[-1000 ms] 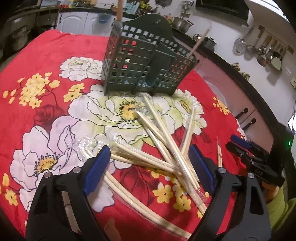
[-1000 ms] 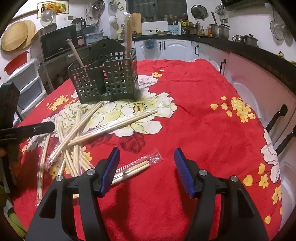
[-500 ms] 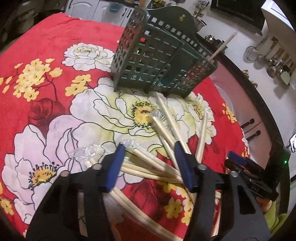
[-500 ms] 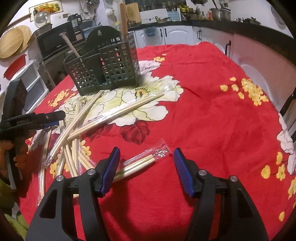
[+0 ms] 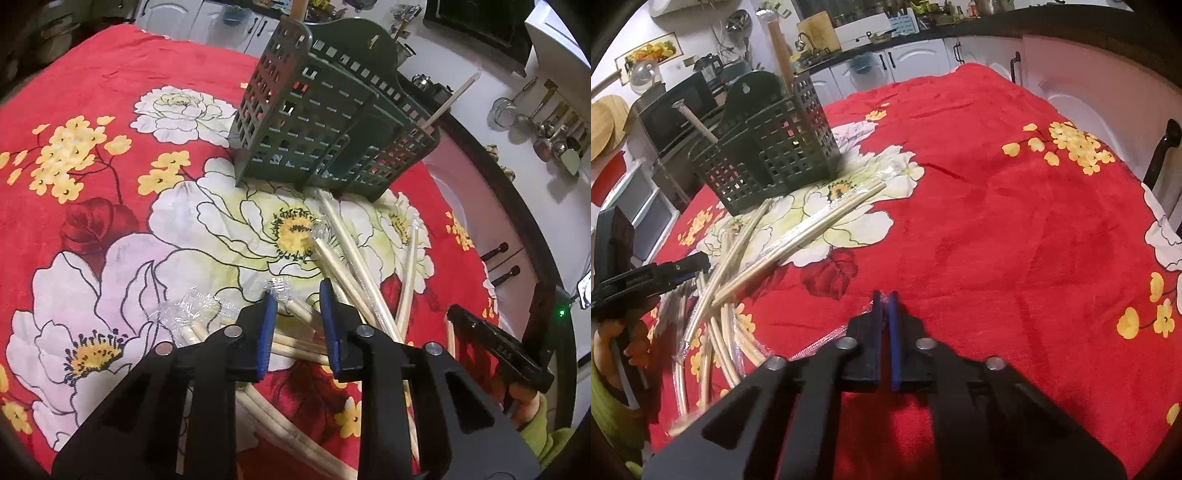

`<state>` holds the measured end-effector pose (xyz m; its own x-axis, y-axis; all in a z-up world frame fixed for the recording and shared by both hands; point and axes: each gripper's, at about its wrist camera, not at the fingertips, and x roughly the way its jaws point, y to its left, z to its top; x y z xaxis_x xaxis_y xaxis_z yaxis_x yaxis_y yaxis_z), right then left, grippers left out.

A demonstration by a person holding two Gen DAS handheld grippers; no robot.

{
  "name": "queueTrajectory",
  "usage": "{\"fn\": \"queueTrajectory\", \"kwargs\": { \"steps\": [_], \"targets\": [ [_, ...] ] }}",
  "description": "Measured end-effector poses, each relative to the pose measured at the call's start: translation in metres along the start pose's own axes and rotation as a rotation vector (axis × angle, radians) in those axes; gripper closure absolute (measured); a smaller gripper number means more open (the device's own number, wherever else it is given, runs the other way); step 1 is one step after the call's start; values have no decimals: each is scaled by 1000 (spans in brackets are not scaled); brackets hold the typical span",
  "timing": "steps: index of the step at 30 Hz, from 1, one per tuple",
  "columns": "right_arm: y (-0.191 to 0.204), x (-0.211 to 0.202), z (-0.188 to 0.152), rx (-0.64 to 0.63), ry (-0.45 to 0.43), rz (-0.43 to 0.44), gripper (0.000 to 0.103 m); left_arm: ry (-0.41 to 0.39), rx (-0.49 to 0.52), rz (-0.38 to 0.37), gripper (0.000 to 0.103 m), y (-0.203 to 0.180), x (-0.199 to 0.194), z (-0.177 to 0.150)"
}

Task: Organize utensils
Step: 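Lift both held chopsticks and carry them over the green caddy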

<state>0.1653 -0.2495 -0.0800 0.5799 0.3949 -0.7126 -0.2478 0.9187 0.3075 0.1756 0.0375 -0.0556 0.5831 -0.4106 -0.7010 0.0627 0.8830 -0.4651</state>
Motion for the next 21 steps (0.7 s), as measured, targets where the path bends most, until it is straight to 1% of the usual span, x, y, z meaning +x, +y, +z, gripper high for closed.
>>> {"fn": "queueTrajectory", "kwargs": {
  "steps": [5,11,21],
  "targets": [
    [3,-13,7,-11,-55,7,101,-23,7,-18,94,-2,-7,4],
    [13,-28,21,-43,-109,20,101,-71,39,-39,95,-11,-20,16],
    [44,-61,48,-146,-206,55,101,-154,118,-66,97,-34,-50,33]
  ]
}}
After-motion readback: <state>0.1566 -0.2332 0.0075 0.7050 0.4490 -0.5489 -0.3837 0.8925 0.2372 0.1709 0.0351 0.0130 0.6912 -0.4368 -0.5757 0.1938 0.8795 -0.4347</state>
